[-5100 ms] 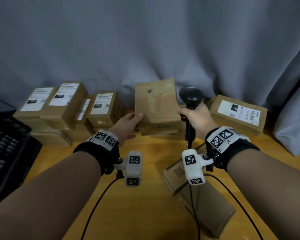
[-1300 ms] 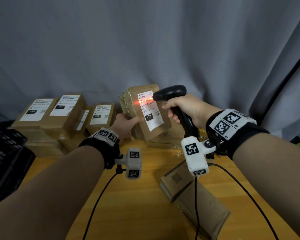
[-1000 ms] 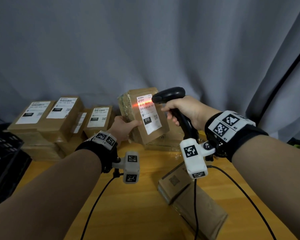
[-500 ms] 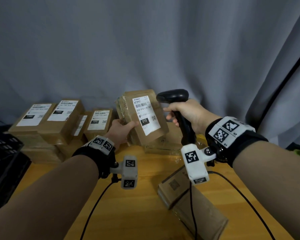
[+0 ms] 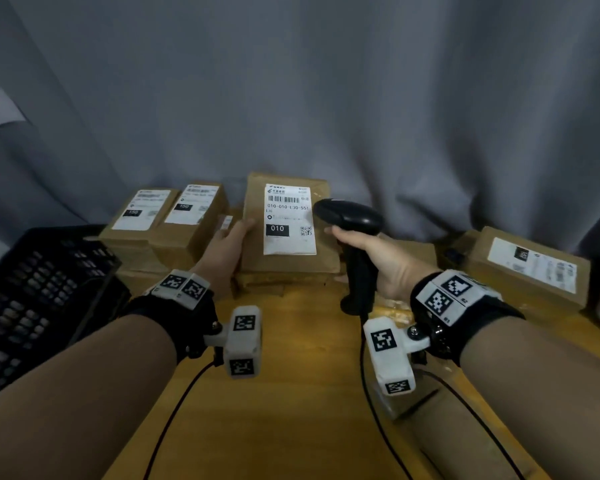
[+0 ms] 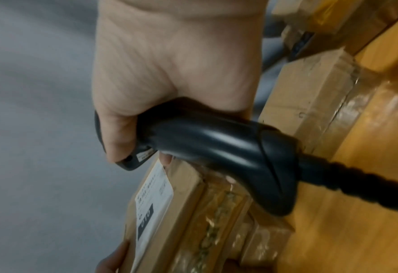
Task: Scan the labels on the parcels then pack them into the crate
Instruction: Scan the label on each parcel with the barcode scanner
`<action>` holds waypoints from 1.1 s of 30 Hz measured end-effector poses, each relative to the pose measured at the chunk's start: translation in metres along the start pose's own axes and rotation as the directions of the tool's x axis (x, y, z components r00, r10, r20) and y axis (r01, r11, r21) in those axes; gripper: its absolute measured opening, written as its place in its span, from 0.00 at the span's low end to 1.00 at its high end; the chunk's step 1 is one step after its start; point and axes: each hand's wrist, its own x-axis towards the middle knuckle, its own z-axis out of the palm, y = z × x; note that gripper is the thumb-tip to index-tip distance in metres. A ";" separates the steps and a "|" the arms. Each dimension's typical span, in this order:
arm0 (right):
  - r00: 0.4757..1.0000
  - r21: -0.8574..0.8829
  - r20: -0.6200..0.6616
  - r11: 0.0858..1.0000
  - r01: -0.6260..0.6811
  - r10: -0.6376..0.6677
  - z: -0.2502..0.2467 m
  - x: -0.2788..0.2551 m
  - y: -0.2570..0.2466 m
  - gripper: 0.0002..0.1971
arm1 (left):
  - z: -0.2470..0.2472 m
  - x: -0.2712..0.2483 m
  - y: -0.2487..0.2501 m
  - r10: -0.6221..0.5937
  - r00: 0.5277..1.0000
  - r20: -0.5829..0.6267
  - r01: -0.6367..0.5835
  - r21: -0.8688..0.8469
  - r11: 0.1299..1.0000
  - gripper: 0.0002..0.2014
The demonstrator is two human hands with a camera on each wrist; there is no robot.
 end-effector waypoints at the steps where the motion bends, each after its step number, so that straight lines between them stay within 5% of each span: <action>1: 1.000 0.000 0.010 1.000 0.004 -0.004 0.009 0.005 0.004 0.37 | -0.006 0.000 0.000 0.001 1.000 -0.017 -0.001 0.004 1.000 0.35; 6: 0.999 -0.023 -0.002 0.999 0.041 -0.041 0.045 0.026 0.021 0.27 | -0.035 0.006 -0.002 0.075 0.997 -0.035 -0.067 0.192 0.979 0.30; 10: 0.997 -0.006 -0.028 0.997 0.078 -0.078 0.069 0.041 0.022 0.21 | -0.052 0.015 0.006 0.139 0.990 0.023 -0.133 0.466 0.875 0.42; 12: 0.995 0.006 -0.019 0.995 0.098 -0.098 0.079 0.048 0.019 0.19 | -0.058 0.018 0.013 0.146 0.988 0.049 -0.149 0.532 0.833 0.37; 15: 0.992 -0.010 -0.013 0.992 0.124 -0.124 0.094 0.061 0.012 0.20 | -0.066 0.031 0.025 0.183 0.981 0.060 -0.184 0.577 0.796 0.26; 24: 0.986 -0.171 -0.069 0.976 0.137 -0.151 0.128 0.091 0.020 0.18 | -0.072 0.053 0.024 0.345 0.938 0.032 -0.284 0.643 0.711 0.26; 33: 0.971 -0.130 -0.159 0.978 0.161 -0.181 0.107 0.081 0.019 0.11 | -0.064 0.045 0.020 0.382 0.922 0.065 -0.329 0.651 0.684 0.18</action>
